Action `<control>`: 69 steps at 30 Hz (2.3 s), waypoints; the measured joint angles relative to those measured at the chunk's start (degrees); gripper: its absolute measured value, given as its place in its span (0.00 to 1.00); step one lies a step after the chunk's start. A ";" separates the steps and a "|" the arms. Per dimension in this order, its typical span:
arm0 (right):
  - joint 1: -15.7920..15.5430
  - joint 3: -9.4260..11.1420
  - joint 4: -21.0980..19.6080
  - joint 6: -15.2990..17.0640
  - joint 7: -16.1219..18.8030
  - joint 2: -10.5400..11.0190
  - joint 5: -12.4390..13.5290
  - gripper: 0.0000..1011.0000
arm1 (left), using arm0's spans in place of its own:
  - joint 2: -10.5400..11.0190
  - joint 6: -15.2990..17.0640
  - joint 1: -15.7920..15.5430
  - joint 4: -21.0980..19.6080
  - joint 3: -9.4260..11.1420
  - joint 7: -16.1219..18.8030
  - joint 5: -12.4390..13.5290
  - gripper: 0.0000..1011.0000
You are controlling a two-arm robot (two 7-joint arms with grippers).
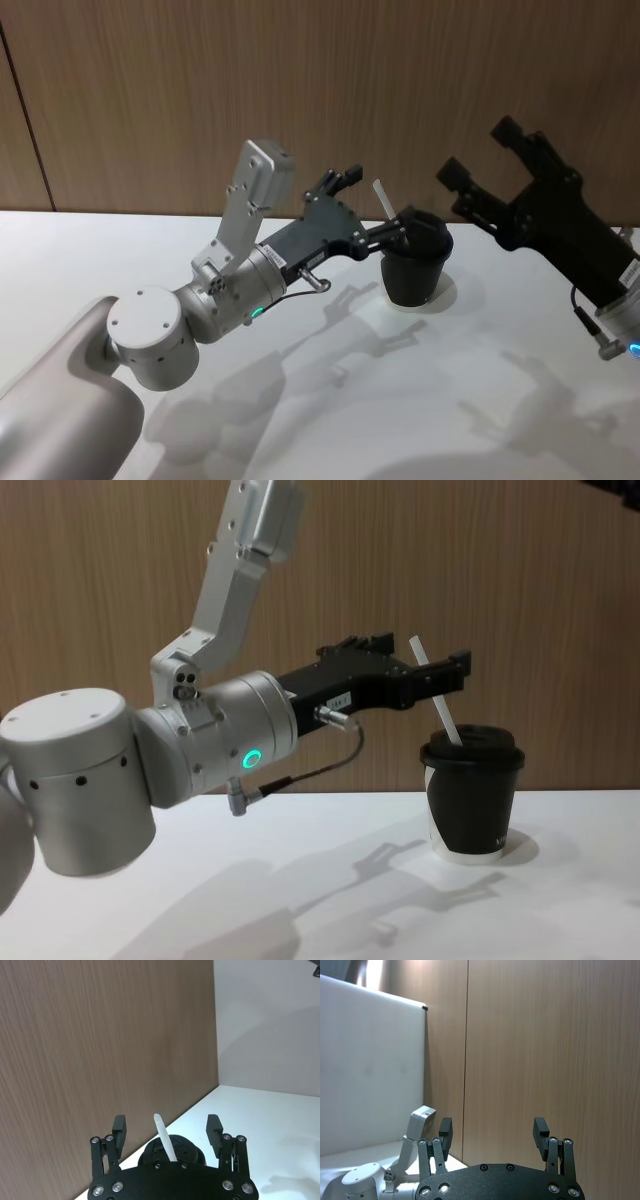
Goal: Pick up the straw with one hand, pass it to the other hand, and insert it into the cup.
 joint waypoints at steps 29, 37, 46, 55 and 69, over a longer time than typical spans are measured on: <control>-1.12 -2.63 -2.48 2.18 -5.55 1.58 -3.53 0.99 | 1.48 2.85 3.10 -5.76 0.10 -3.15 -3.70 0.99; -1.03 -2.94 -2.48 1.80 -6.02 1.74 -3.49 0.99 | 1.88 3.47 3.37 -6.43 0.33 -3.51 -4.61 0.99; -1.02 -3.12 -2.41 1.11 -6.17 1.93 -3.36 0.99 | 2.13 3.73 3.53 -6.77 0.51 -3.53 -5.08 0.99; -1.02 -3.19 -2.35 0.82 -6.24 2.04 -3.22 0.99 | 2.30 3.87 3.59 -6.95 0.60 -3.53 -5.32 0.99; -1.02 -3.27 -2.31 0.59 -6.31 2.10 -3.13 0.99 | 2.38 3.94 3.65 -7.06 0.68 -3.53 -5.46 0.99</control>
